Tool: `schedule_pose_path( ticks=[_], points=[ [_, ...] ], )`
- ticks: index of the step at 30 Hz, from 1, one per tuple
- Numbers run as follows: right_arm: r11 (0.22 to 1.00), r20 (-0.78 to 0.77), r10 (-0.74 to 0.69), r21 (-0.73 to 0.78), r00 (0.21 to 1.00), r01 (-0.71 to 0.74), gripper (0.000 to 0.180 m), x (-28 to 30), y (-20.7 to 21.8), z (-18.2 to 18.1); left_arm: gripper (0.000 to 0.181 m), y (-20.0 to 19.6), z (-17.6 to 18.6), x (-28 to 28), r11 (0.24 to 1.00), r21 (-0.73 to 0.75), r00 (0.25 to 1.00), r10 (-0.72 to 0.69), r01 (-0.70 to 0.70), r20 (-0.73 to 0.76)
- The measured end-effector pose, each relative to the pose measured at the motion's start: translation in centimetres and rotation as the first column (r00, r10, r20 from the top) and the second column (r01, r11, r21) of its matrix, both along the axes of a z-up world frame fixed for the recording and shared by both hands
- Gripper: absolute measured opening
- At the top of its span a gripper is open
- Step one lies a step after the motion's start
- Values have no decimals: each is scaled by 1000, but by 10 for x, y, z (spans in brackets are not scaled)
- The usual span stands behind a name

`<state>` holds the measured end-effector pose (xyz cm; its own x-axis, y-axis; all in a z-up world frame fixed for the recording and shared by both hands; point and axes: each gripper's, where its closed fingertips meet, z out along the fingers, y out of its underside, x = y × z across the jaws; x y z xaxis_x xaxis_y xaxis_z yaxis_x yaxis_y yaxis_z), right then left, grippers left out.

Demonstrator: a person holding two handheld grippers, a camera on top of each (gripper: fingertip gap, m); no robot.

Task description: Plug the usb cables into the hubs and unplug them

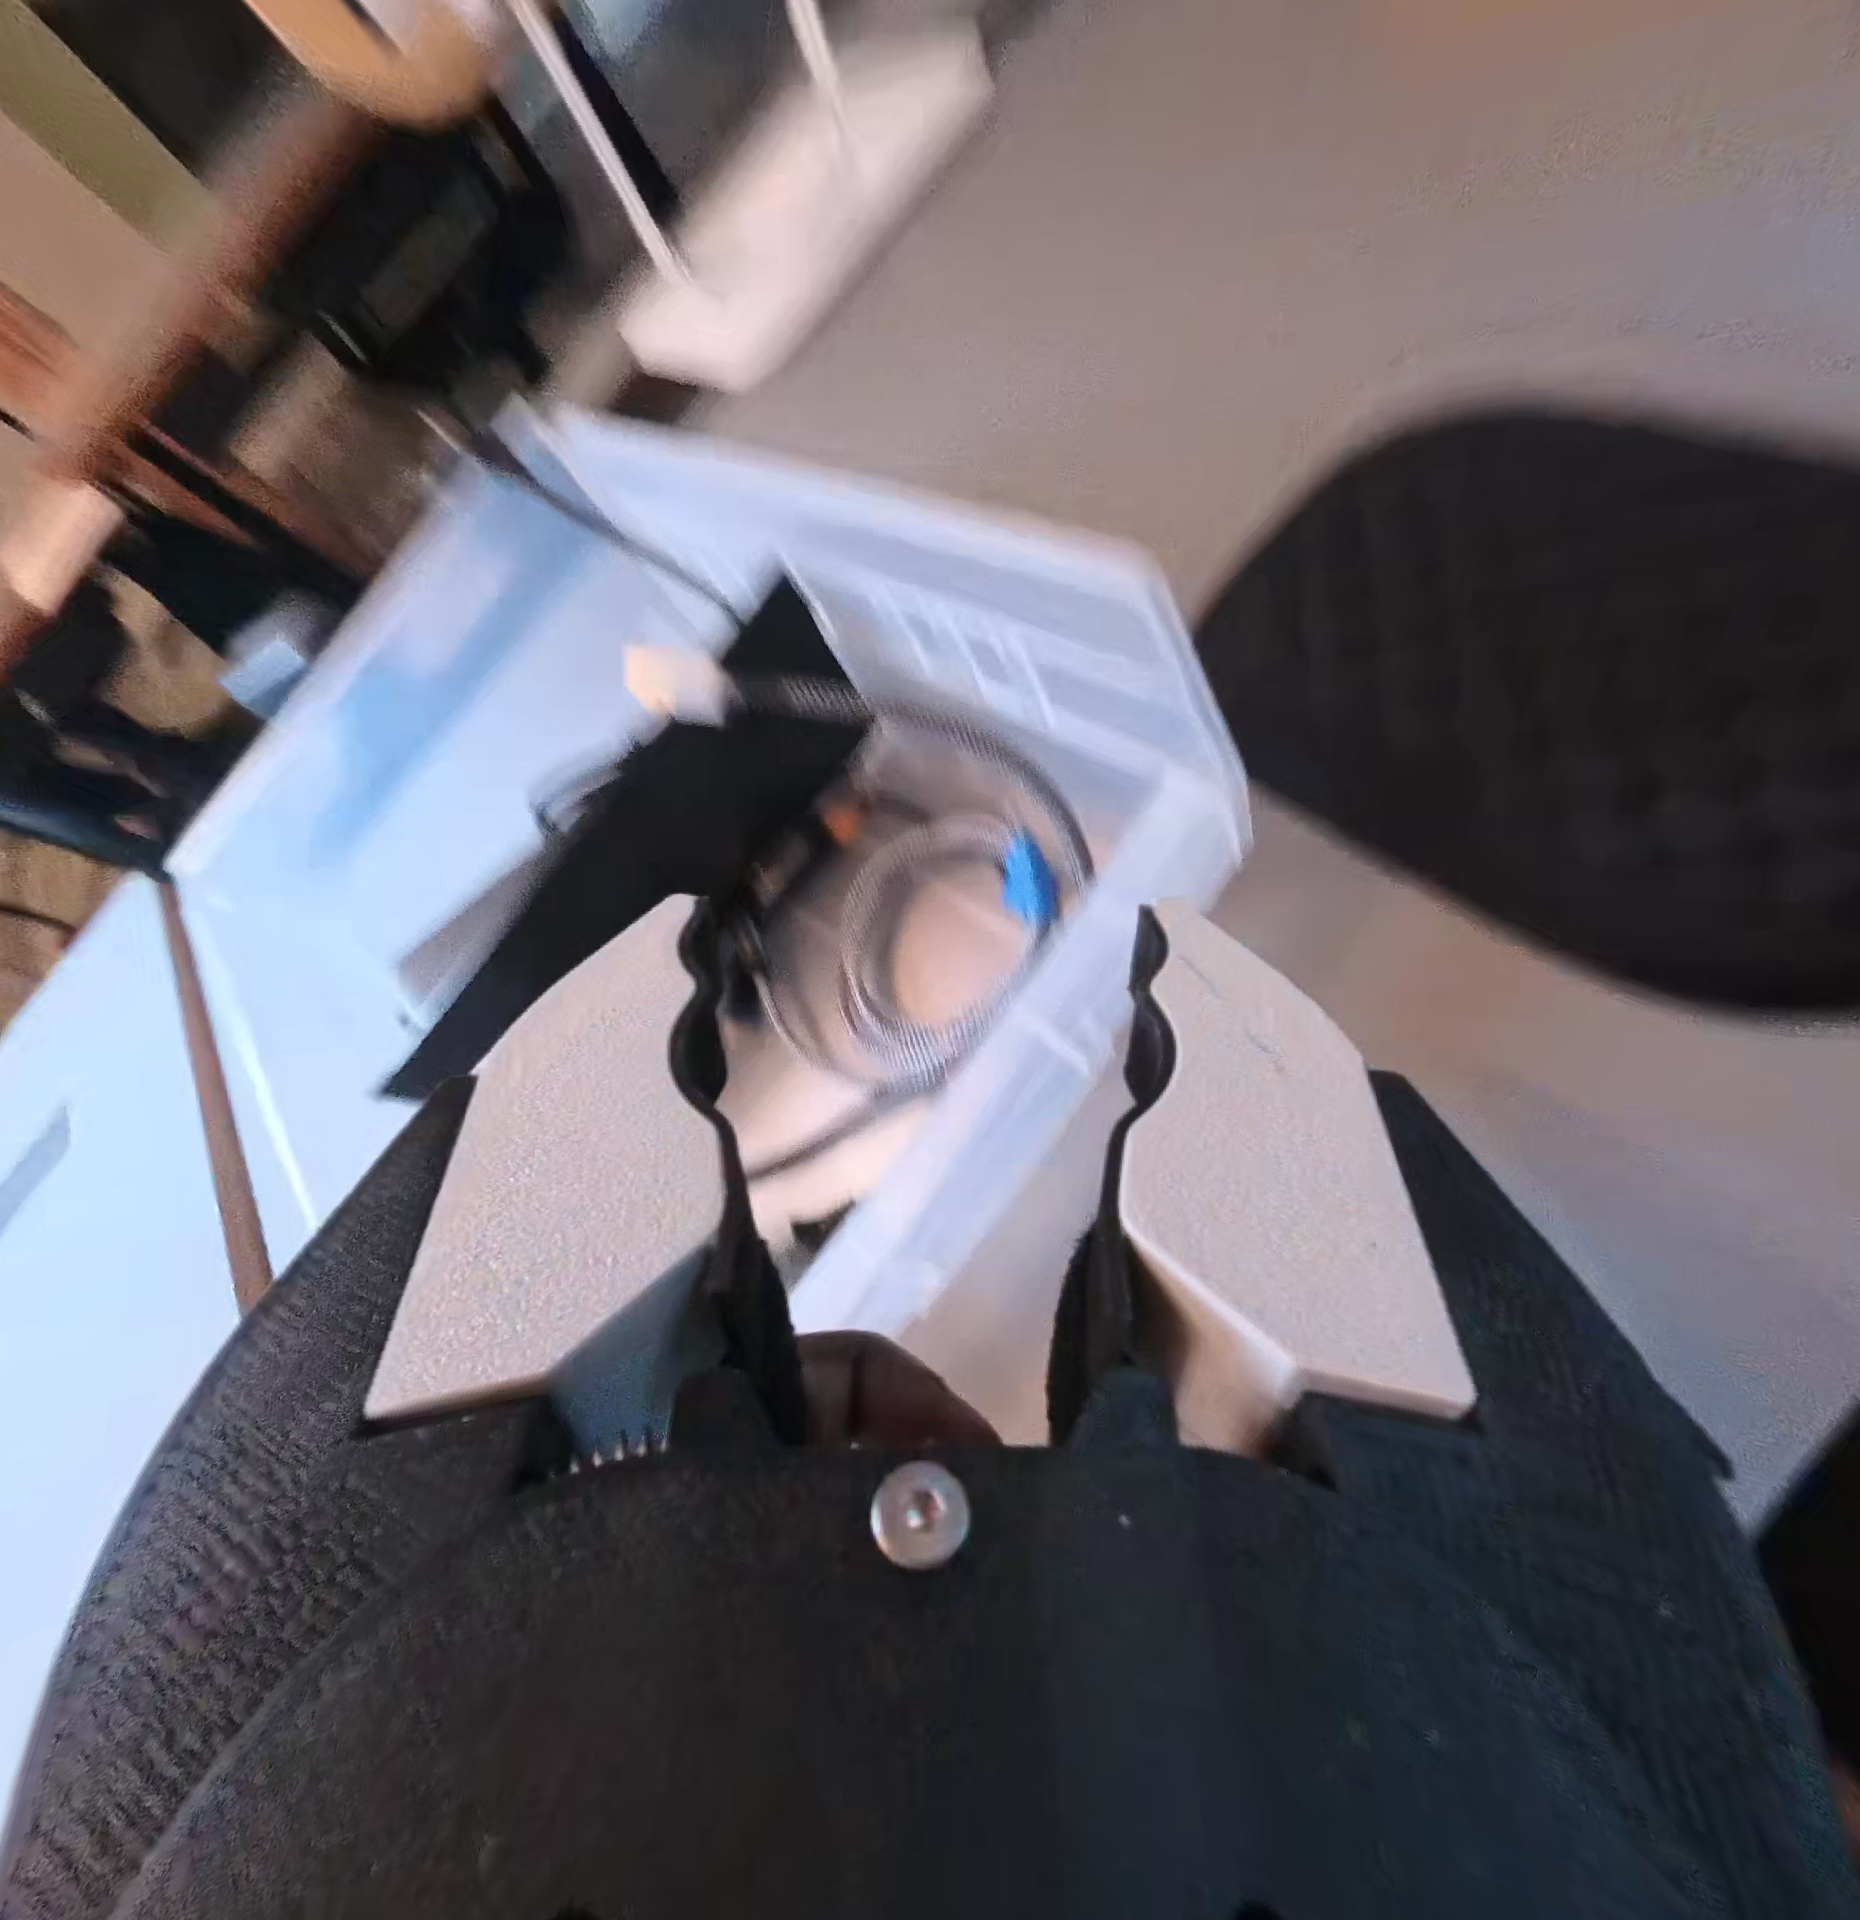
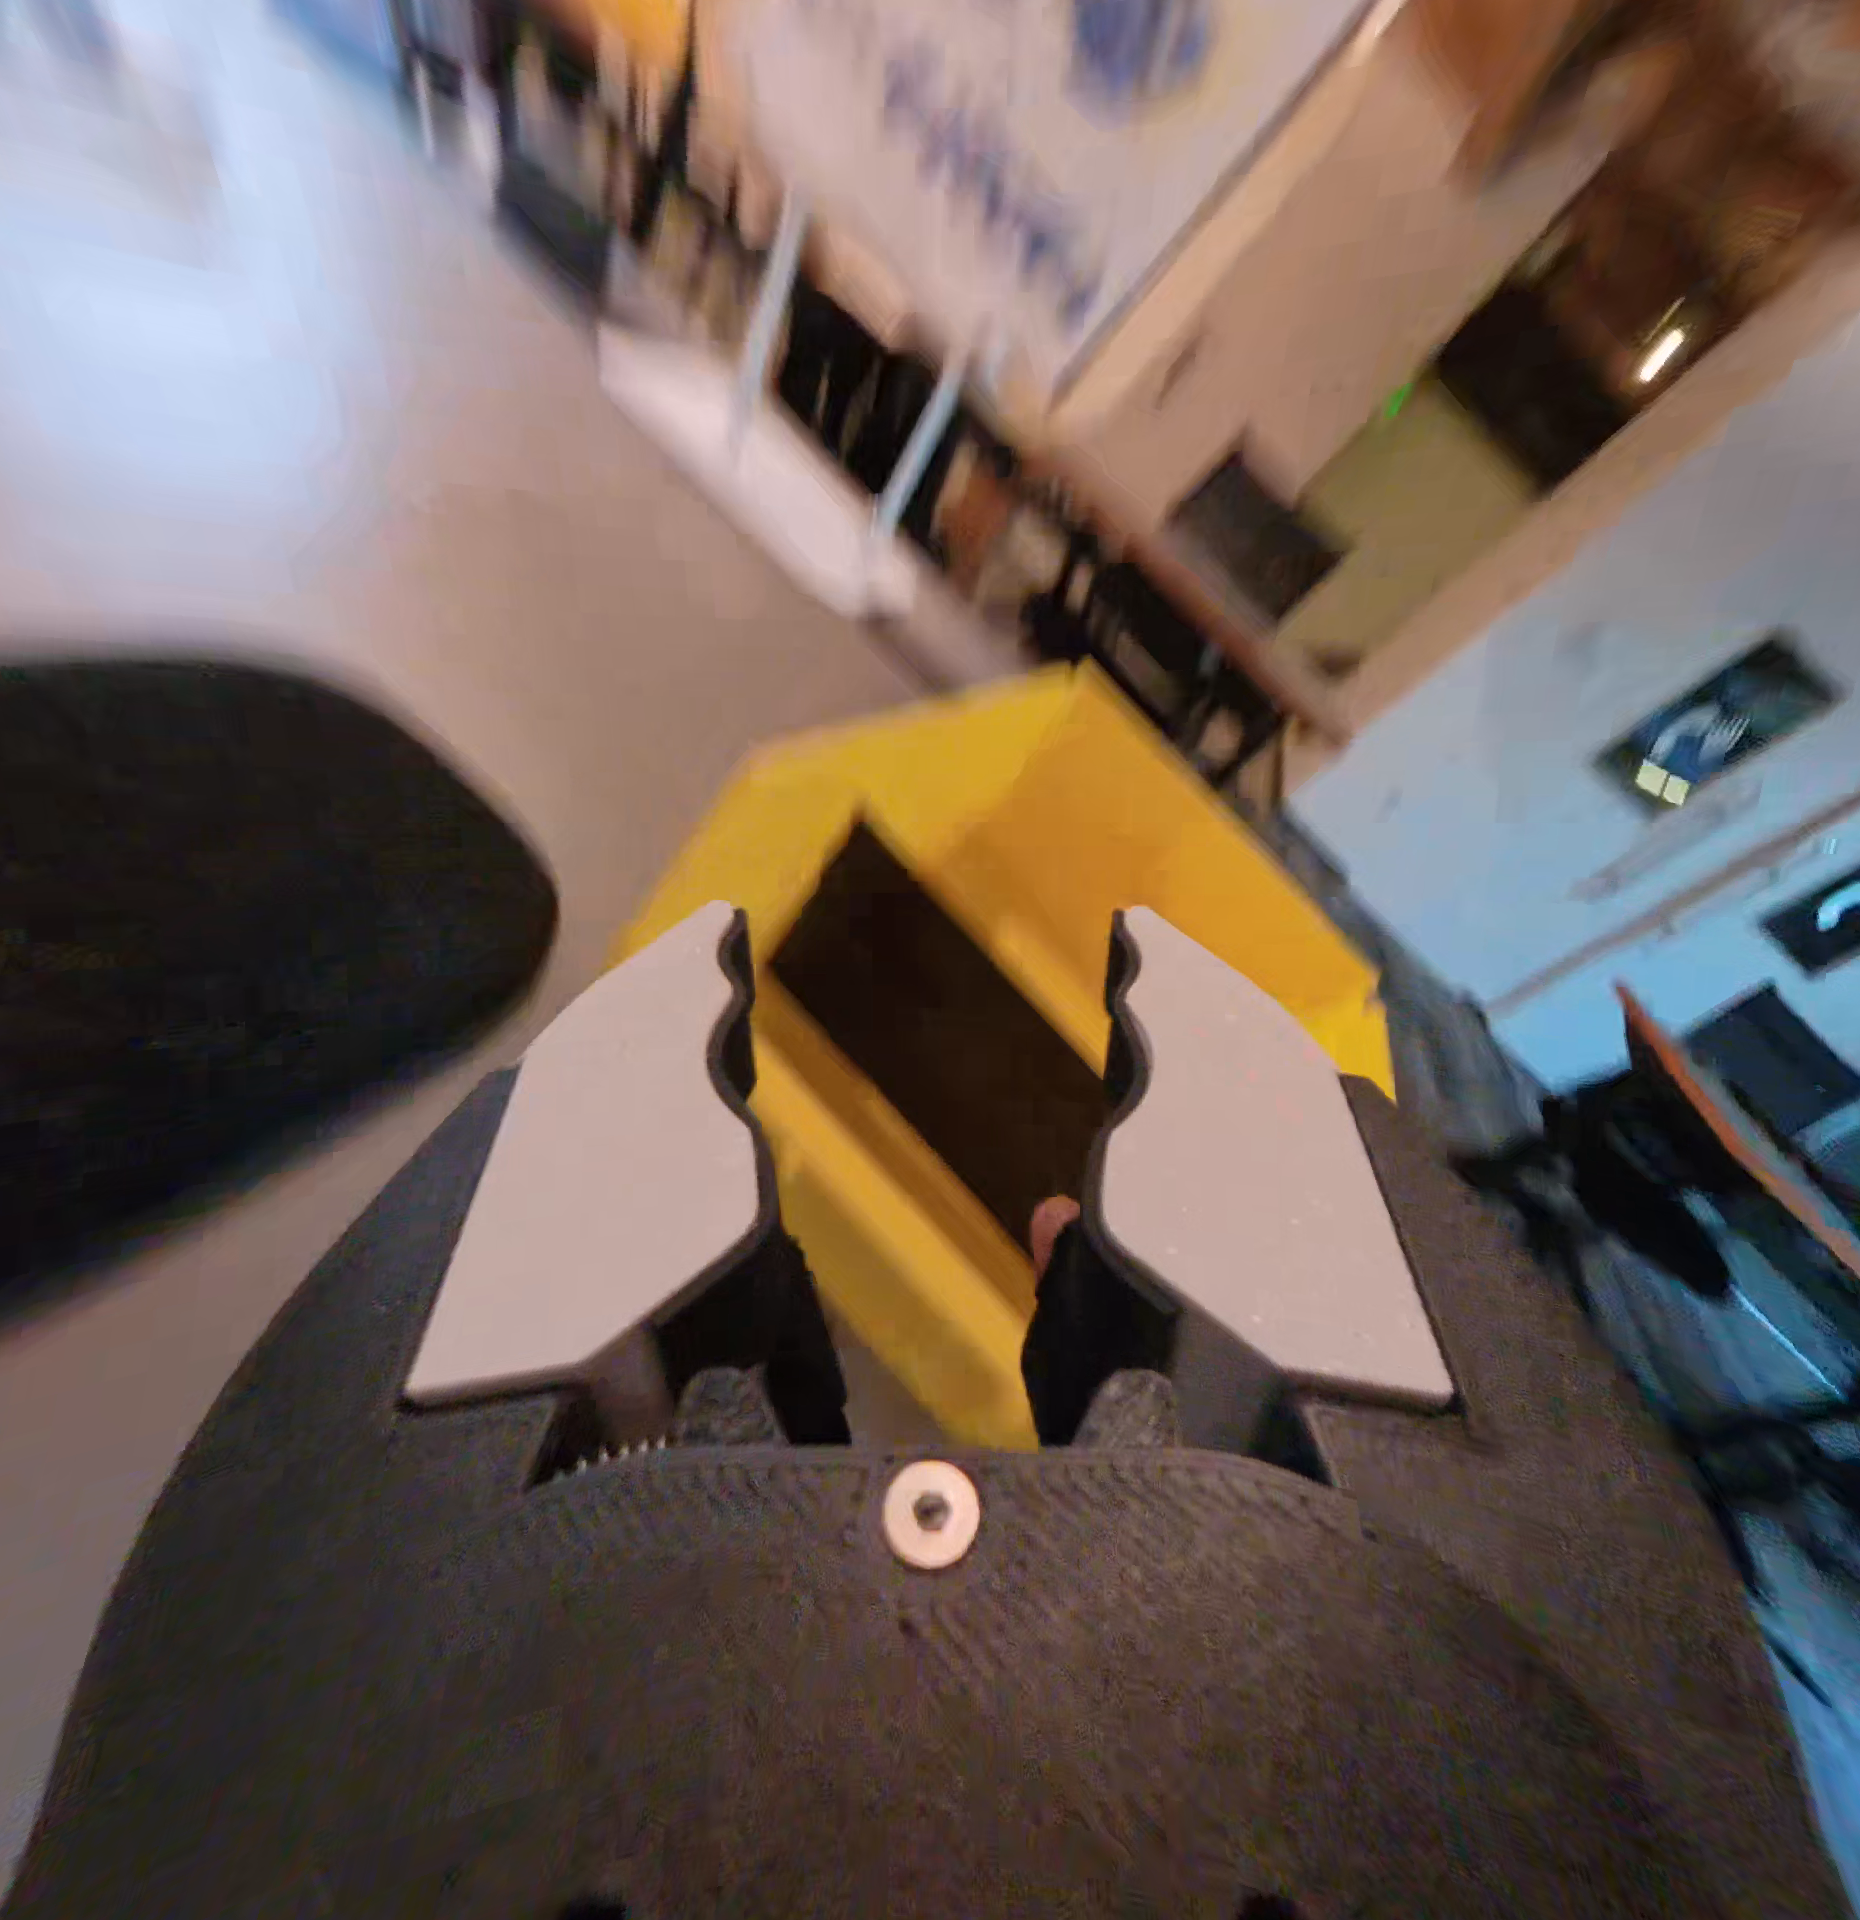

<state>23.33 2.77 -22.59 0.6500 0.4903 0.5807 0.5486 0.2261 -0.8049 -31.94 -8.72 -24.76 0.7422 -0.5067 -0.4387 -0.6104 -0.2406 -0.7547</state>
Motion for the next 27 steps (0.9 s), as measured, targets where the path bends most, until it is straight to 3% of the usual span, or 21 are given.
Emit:
schedule_pose_path(
  ticks=[1, 4, 6, 7, 8, 11, 13, 16, 18, 22, 25, 26, 27],
  points=[
    [996, -109, 55, 80, 992, -46, 72, -9, -5, 22, 77, 5, 20, 3, 995, 99, 997, 1, -9, 82],
    [965, -314, 186, 238, 931, -113, 104, -31, -16, 67, 80, 21, 68, -20, 930, 280, 938, 146, -239, 316],
    [954, -391, 217, 280, 894, -109, 131, -44, -15, 82, 103, 26, 85, -31, 885, 305, 870, 191, -353, 454],
    [952, -427, 229, 287, 875, -109, 143, -51, -14, 86, 127, 27, 91, -27, 889, 299, 840, 153, -347, 520],
    [951, -457, 243, 285, 856, -118, 146, -59, -13, 88, 145, 27, 95, -20, 909, 269, 799, 104, -318, 592],
    [948, -518, 284, 277, 807, -156, 146, -82, -8, 82, 145, 24, 108, -7, 935, 262, 683, -31, -238, 730],
    [954, -528, 275, 254, 804, -160, 146, -94, -1, 72, 145, 21, 113, -7, 919, 317, 678, -78, -236, 731],
    [957, -549, 277, 231, 789, -175, 146, -108, 2, 59, 144, 23, 109, -13, 896, 351, 742, -38, -271, 670],
    [951, -586, 304, 229, 751, -206, 145, -117, 1, 54, 136, 23, 99, -9, 916, 320, 789, -6, -242, 615],
    [956, -633, 279, 251, 722, -150, 145, -117, 7, 45, 118, 23, 91, 1, 941, 281, 804, -18, -187, 595],
    [952, -627, 278, 281, 728, -121, 144, -114, 6, 48, 108, 31, 84, -6, 935, 254, 825, 66, -247, 561],
    [951, -628, 273, 292, 729, -104, 142, -111, 6, 49, 74, 33, 82, -13, 926, 245, 832, 114, -287, 543],
    [949, -626, 269, 303, 732, -89, 139, -109, 5, 50, 23, 35, 81, -17, 922, 234, 838, 148, -309, 525]
  ],
)
